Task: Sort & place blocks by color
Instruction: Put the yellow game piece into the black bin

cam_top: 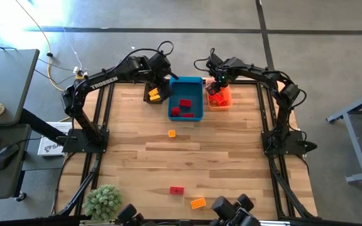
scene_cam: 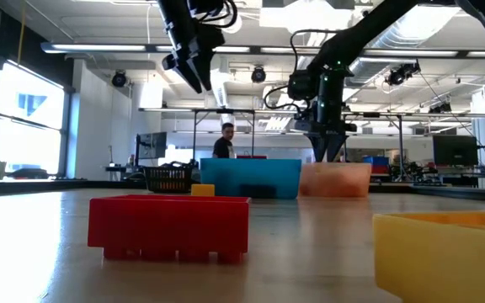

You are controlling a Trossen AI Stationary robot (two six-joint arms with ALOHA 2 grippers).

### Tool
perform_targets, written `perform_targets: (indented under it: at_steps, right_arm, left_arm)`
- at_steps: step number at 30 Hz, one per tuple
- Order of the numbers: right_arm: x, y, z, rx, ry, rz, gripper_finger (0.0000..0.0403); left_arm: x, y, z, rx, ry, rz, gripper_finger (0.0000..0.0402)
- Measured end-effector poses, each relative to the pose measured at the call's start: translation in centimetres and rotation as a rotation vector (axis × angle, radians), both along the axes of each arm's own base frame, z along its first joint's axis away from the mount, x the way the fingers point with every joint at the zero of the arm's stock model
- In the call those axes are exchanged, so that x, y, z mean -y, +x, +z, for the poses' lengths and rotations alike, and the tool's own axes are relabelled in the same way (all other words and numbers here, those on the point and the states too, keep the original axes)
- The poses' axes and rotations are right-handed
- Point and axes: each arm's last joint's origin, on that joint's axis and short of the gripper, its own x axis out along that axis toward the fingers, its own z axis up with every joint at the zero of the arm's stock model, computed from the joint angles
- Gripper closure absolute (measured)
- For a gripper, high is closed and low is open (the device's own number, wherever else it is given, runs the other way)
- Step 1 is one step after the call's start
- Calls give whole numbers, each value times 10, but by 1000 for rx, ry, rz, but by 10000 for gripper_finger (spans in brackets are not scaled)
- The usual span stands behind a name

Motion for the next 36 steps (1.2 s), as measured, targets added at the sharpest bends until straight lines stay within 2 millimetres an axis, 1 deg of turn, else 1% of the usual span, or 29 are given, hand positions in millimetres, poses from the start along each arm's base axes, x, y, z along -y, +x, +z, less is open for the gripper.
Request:
perform_targets:
  at_steps: [5, 10, 13, 18, 23, 27, 33, 36]
  right_arm:
    - [0, -1, 3, -21, 6, 43, 208]
    - [0, 0, 16, -21, 16, 54, 208]
    - [0, 2, 25, 7, 36, 62, 208]
    - [-5, 6, 33, 63, 116, 96, 208]
    - [-19, 10, 33, 83, 237, 136, 208]
    - [-35, 16, 28, 53, 279, 165, 208]
    - [-65, 31, 28, -1, 323, 213, 208]
    - [-83, 37, 28, -39, 351, 228, 208]
  left_arm:
    - [0, 0, 0, 18, -16, 41, 218]
    - [1, -1, -1, 23, -35, 76, 218]
    - [2, -3, -2, 22, -71, 109, 218]
    - [9, -5, -5, -4, -161, 68, 218]
    - [18, -6, -7, -63, -188, 32, 218]
    - [24, -7, -9, -105, -207, 14, 218]
    - [35, -6, -10, -185, -213, -61, 218]
    - [36, -6, -10, -210, -195, -89, 218]
